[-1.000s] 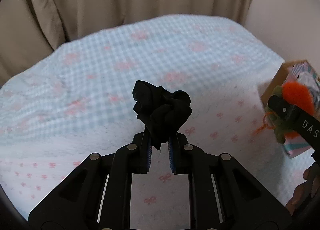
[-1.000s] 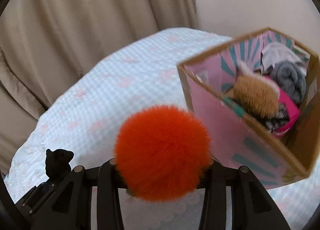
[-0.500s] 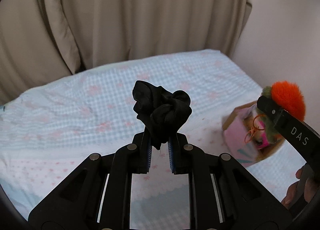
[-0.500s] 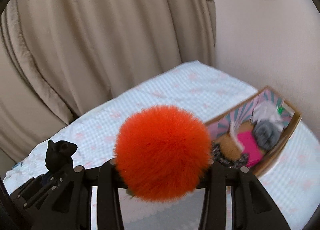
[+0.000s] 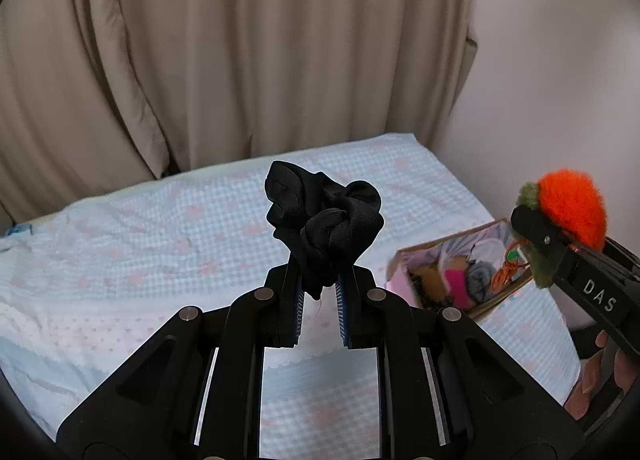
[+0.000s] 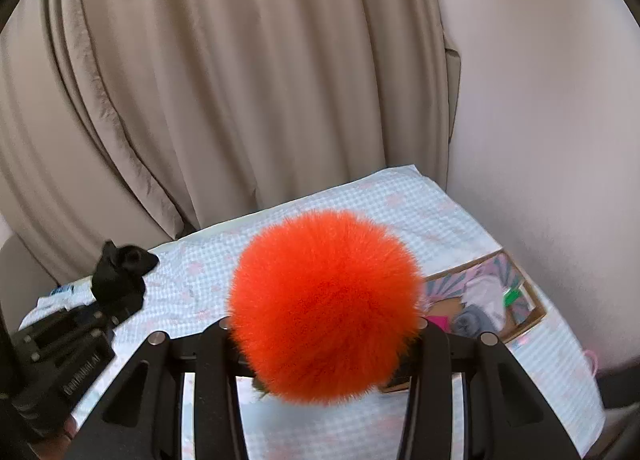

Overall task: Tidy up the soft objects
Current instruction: 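Carry the black fuzzy item and orange pompom over the box with both tools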

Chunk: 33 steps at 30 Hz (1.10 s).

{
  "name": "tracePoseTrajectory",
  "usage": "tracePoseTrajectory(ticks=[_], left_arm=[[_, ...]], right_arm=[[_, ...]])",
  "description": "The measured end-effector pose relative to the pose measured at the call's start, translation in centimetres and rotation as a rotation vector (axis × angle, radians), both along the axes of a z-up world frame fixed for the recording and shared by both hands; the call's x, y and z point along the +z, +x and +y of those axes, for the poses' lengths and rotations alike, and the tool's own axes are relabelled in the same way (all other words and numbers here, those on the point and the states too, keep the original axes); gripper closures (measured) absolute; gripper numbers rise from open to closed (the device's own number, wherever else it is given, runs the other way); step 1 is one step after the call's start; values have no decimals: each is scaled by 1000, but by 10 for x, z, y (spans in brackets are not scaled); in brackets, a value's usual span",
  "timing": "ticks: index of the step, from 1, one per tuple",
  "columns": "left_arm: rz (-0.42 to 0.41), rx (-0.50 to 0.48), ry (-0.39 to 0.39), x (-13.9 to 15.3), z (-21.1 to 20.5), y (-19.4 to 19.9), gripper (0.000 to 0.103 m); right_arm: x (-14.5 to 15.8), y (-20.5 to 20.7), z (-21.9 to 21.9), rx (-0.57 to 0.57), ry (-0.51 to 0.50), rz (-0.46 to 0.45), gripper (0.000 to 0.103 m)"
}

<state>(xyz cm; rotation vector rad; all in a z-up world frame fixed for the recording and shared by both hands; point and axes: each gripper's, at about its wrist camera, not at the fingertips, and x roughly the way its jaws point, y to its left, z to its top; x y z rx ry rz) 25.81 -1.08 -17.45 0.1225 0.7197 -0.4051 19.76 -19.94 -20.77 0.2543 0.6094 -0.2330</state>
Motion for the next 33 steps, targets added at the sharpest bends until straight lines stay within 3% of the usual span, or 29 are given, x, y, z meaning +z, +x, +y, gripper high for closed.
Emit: tracePoseTrajectory(ticks=[7,14,18,24,33], left_arm=[[-17,83,14,22,-60,-42,91],[29,154,4,3,-139,-57,91],[98,160,-7,-20,-179,-54,91],[229,133,20,-78,-234,-35,91],[415,69,85,-167,-296,5,91]], right_arm=[[8,-22,-64,114,-8,22,64],[18,-32,-139,204,-14,64,64],[3,-26,-183,219,-21,102,64],[-36,-8,-236,229,4,183,64],[-111,49,-268,300,74,319,64]])
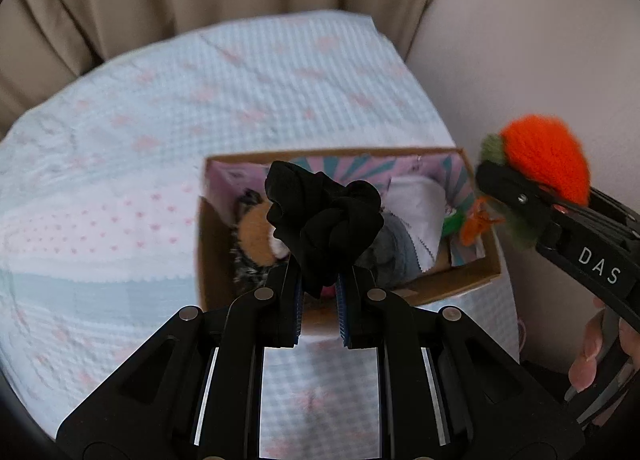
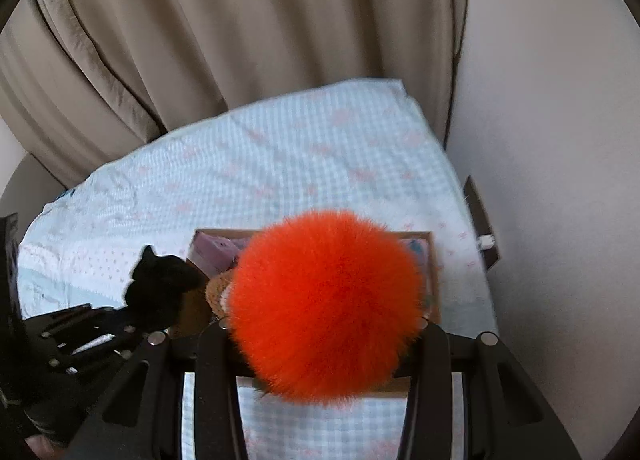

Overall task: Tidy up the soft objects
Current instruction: 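Carry the black fuzzy item and orange pompom over the box with both tools, then drop both items into the box and open both tools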

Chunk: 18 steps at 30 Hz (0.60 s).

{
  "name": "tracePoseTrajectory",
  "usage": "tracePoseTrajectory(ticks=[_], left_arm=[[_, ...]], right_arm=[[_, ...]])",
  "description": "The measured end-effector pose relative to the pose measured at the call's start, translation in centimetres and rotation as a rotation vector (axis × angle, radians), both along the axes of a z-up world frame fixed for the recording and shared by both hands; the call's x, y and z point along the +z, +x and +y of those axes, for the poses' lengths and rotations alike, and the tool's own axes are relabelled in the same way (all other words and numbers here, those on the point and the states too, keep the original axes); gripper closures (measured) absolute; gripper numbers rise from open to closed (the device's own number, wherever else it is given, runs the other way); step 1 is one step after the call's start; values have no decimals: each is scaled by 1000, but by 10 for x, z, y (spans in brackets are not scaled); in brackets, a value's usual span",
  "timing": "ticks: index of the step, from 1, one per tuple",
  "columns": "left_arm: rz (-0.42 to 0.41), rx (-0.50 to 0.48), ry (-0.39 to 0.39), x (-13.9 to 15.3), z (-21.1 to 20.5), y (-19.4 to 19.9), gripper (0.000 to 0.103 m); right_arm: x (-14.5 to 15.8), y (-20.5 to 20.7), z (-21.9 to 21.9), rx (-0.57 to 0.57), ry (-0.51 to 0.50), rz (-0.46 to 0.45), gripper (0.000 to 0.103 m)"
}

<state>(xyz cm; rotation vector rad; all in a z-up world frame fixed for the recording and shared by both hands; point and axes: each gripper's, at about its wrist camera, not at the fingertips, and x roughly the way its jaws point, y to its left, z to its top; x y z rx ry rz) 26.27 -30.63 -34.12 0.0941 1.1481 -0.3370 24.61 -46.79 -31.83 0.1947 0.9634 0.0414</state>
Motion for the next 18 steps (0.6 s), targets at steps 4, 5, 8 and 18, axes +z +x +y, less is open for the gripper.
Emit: tracePoseTrajectory(ticks=[4,5,8,18], left_arm=[[84,-1,-2,-32,-10,19,91],[99,-1,1,-39,-13,24,91],[133,-15,27,-57,-19,34,91],[116,-46,139,-68,-32,32,1]], right_arm=[[-34,28,-4,27,39,57,64],[-42,34,-6,33,51,72,64],[-60,46,-8,39,77,95,64],[-93,66,-10,31,151,205,15]])
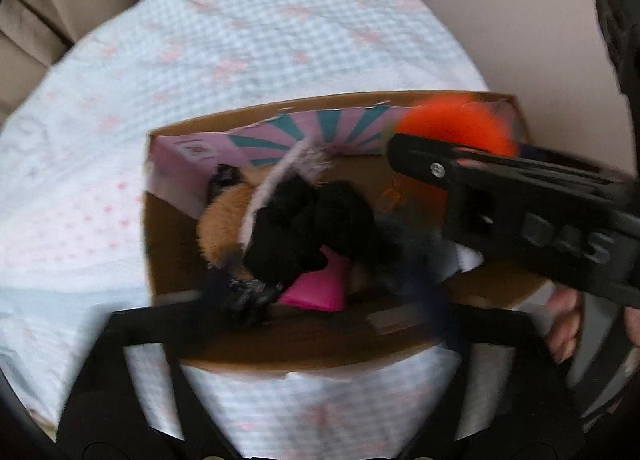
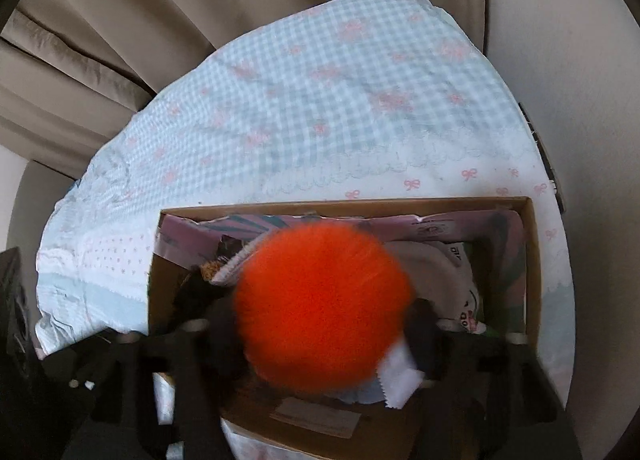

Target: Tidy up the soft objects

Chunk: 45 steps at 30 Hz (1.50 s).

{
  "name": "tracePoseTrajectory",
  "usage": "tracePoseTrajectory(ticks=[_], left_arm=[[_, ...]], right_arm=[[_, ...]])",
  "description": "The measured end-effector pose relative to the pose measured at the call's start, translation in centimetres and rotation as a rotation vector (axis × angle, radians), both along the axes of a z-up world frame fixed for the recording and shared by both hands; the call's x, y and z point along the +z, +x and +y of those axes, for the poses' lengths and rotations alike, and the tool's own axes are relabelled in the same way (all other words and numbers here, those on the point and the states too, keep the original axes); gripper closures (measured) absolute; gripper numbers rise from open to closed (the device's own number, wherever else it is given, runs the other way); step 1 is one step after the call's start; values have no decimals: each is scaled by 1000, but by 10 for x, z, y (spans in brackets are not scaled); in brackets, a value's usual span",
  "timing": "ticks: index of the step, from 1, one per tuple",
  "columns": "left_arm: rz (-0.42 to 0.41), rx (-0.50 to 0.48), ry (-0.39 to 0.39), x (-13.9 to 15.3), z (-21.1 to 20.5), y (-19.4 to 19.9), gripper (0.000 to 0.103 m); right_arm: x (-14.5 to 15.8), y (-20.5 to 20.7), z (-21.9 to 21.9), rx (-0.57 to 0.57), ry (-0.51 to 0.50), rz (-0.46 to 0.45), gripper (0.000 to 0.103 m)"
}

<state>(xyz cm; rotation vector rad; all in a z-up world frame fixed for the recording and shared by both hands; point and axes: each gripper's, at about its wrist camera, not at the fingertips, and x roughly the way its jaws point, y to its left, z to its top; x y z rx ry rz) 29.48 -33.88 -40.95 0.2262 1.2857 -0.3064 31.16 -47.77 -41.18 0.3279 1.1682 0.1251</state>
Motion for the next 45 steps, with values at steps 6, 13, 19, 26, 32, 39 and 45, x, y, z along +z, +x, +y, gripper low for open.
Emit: tracePoseTrajectory(ticks=[6,13,19,26,32,39,45], left_arm=[[-25,9,-27,17,7,-8,1],[-75,16,-48,52,21,-24,1],[-149,37,-102,110,47,-46,1],[-291,58,-153,202,91,-87,1],[-429,68,-210,276,139,-135,1],[-611,98,-265,341,190,-191,1],[-713,95,-266,365,211,-230,1]], right_arm=[[12,-11,-7,-30,-56,-15,5],[39,-29,-2,-29,-83,-51,5],[89,-57,15,-32,-102,-118,5],[174,-112,46,-45,-143,-217,5],[245,-168,74,-61,-179,-335,5],[304,-240,111,-89,-227,-494,5],[323,-280,127,-129,-277,-597,5]])
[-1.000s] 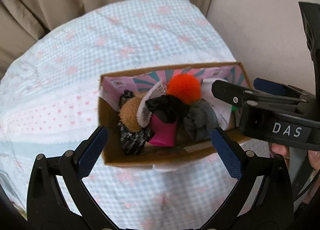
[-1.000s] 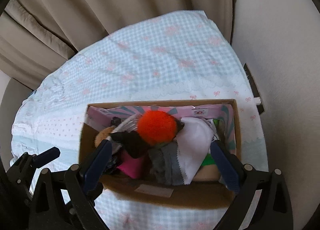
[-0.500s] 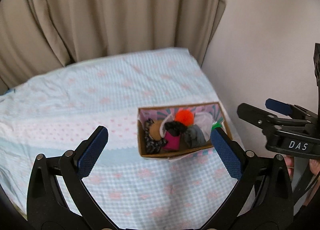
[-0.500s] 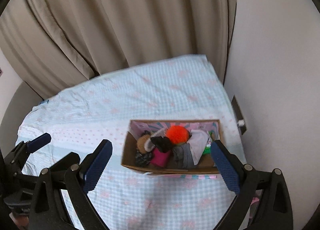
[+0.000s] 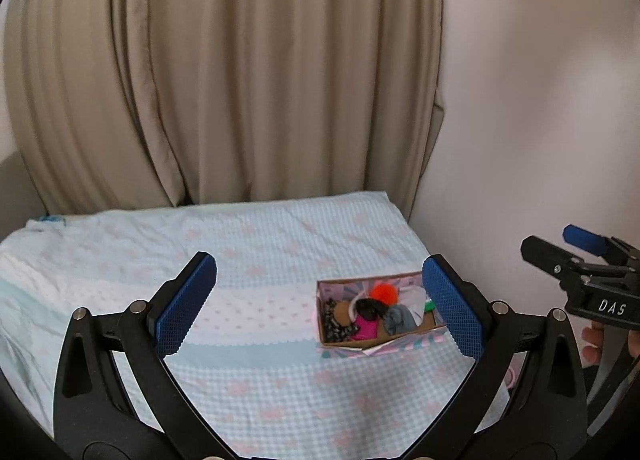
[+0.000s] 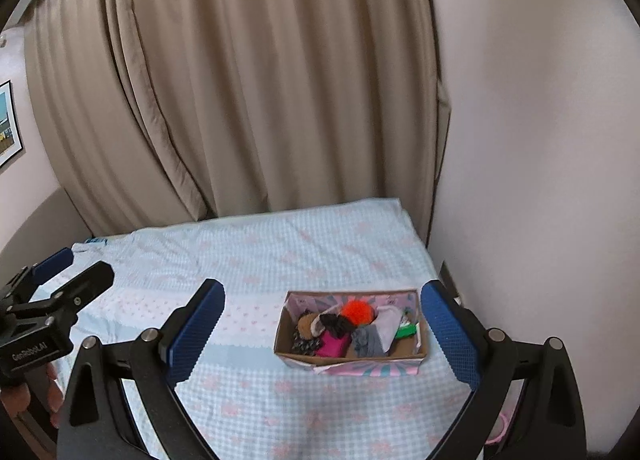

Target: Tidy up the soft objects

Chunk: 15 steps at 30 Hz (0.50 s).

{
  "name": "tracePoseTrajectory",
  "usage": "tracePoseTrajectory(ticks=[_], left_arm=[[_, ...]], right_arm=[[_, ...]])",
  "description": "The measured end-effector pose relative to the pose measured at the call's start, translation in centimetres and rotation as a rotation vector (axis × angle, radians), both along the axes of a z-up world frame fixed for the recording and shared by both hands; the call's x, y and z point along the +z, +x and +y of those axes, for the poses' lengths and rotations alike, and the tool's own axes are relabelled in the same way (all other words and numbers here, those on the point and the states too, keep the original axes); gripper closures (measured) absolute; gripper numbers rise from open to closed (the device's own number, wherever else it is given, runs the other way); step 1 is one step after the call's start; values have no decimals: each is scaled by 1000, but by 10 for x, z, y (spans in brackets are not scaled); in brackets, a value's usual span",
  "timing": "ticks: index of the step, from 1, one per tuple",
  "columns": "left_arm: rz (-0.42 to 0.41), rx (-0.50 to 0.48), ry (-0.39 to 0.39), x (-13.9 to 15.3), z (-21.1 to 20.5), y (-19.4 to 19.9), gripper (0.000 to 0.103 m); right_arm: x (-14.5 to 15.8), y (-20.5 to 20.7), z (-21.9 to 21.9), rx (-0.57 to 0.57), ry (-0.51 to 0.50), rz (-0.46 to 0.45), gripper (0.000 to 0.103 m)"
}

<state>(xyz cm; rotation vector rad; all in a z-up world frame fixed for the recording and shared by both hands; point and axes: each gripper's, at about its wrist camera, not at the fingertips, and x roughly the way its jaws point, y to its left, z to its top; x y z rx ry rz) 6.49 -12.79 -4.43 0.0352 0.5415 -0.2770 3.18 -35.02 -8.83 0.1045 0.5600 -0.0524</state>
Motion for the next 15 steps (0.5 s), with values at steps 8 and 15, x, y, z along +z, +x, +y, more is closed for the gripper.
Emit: tracePoseTrajectory(ticks=[8,15], left_arm=[[-69,15,-16,10,13,-24,1],[-104,21,-24,15,13,-29,0]], right_arm=[[13,-22,9,-39,-63,-78,5],[19,-28,11,-53,-70,-102,5]])
